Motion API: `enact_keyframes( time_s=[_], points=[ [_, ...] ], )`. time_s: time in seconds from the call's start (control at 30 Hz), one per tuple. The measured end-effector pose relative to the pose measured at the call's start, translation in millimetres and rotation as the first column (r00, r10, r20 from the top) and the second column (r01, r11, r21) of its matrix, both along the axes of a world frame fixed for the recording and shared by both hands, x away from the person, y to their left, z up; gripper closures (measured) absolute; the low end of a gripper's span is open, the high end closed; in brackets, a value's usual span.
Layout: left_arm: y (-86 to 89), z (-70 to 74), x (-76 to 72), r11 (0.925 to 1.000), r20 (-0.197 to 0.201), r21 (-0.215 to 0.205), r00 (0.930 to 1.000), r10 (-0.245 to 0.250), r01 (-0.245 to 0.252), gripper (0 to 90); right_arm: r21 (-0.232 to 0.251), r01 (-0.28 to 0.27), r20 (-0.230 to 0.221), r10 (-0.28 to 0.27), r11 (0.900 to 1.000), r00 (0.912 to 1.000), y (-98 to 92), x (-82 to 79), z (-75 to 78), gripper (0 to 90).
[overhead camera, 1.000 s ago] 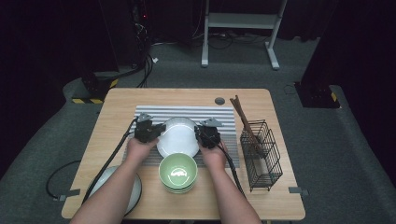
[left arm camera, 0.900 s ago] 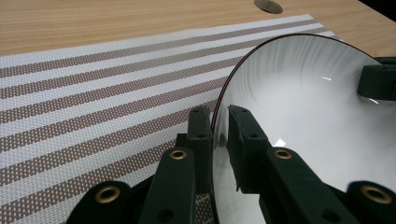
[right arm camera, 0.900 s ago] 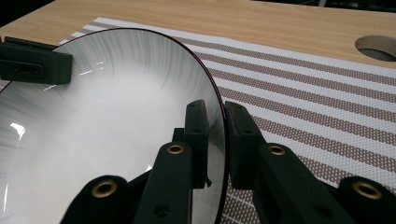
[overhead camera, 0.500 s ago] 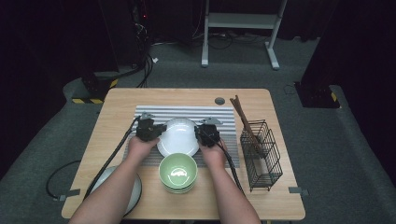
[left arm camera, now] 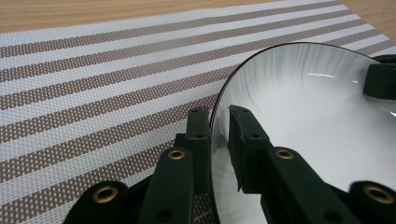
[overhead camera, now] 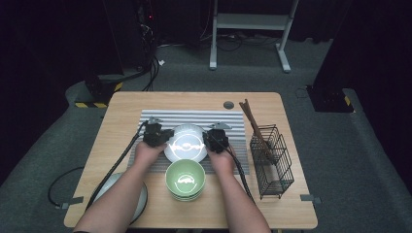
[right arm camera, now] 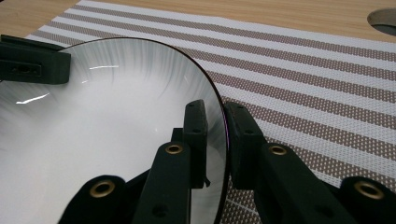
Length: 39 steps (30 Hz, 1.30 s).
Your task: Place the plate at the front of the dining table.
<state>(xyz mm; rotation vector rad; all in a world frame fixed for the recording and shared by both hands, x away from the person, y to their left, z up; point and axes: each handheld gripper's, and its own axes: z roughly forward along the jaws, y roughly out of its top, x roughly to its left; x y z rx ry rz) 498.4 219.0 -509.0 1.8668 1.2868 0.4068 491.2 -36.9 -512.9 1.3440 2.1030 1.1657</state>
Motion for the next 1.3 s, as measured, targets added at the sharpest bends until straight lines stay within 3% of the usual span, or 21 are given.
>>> enact_keyframes(
  time_s=[0.47,0.73,1.0,1.3],
  points=[
    [-2.6,-0.9,4.1,0.9998,-0.026,0.018,0.9996,0.003,-0.003,77.8,-0.020,-0.003,-0.028,0.003,1.000,0.9996,0.4,4.3,-4.8,77.7],
    [3.3,6.7,1.0,0.9996,-0.002,0.021,0.9999,0.016,-0.016,75.3,-0.022,0.005,-0.004,-0.005,1.000,1.0000,-1.8,1.0,2.4,72.1],
    [19.5,18.0,-14.5,0.9985,0.028,0.041,0.9990,0.036,-0.037,72.2,-0.013,0.009,0.024,-0.008,1.000,0.9997,-13.7,-15.6,12.0,70.4],
    [33.0,22.0,-31.3,0.9972,0.021,0.057,0.9987,0.047,-0.048,69.2,-0.017,0.015,0.062,-0.014,1.000,0.9980,-27.9,-42.3,22.1,70.1]
  ],
)
